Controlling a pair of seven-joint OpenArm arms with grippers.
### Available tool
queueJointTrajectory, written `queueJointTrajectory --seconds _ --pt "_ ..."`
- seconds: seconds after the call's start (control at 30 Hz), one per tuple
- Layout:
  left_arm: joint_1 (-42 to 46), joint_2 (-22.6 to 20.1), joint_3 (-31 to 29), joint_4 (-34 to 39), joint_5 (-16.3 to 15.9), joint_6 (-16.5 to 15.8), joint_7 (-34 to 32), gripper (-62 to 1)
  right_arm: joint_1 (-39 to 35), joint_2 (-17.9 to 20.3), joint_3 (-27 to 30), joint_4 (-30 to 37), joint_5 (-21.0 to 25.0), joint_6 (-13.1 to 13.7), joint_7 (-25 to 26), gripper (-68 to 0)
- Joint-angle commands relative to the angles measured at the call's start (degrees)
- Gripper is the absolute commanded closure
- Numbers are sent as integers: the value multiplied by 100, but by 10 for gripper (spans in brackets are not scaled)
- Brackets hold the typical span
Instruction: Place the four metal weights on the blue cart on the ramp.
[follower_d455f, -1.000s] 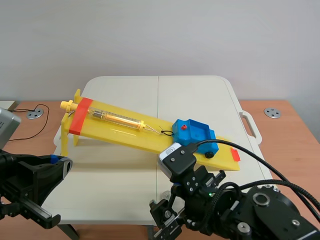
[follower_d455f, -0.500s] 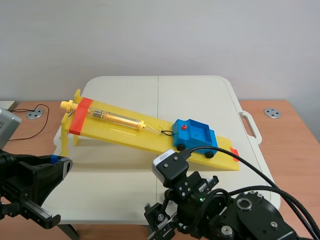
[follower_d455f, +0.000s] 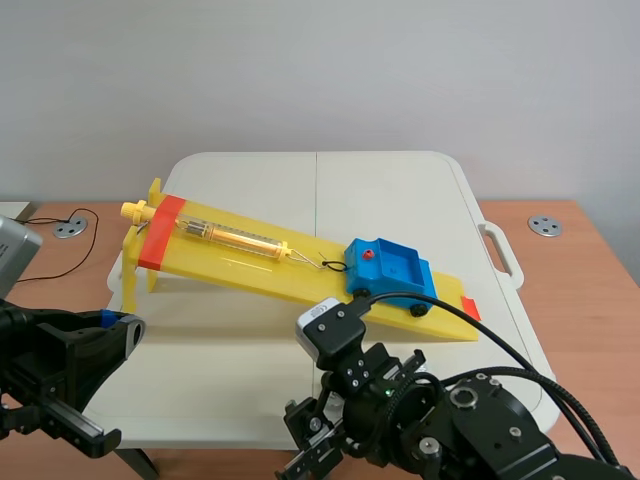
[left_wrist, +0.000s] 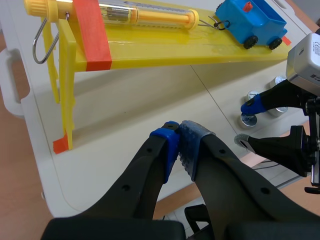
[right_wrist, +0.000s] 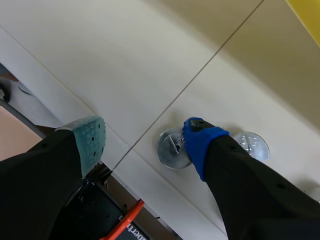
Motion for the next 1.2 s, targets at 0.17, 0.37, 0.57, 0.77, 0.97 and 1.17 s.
queueJointTrajectory --seconds 0.17,0.37,0.57,0.77,0.97,1.17 --pt "-31 17 -90 391 -422 -208 -595 -26 396 -168 -63 227 109 -151 542 -253" --pt "-31 33 -90 391 -422 -208 -595 -26 396 -133 -63 227 109 -422 378 -158" --pt "-31 31 -90 391 -422 -208 -595 -26 396 -42 -52 192 105 -728 334 -52" --pt "-31 31 -90 391 -422 -208 -595 -26 398 7 -52 133 103 -831 341 -7" --pt "-31 31 -90 391 -422 -208 -595 -26 363 184 -46 483 140 -765 352 -6" --pt "-31 28 -90 391 -420 -208 -595 -26 -68 627 -24 1572 450 -763 264 -6"
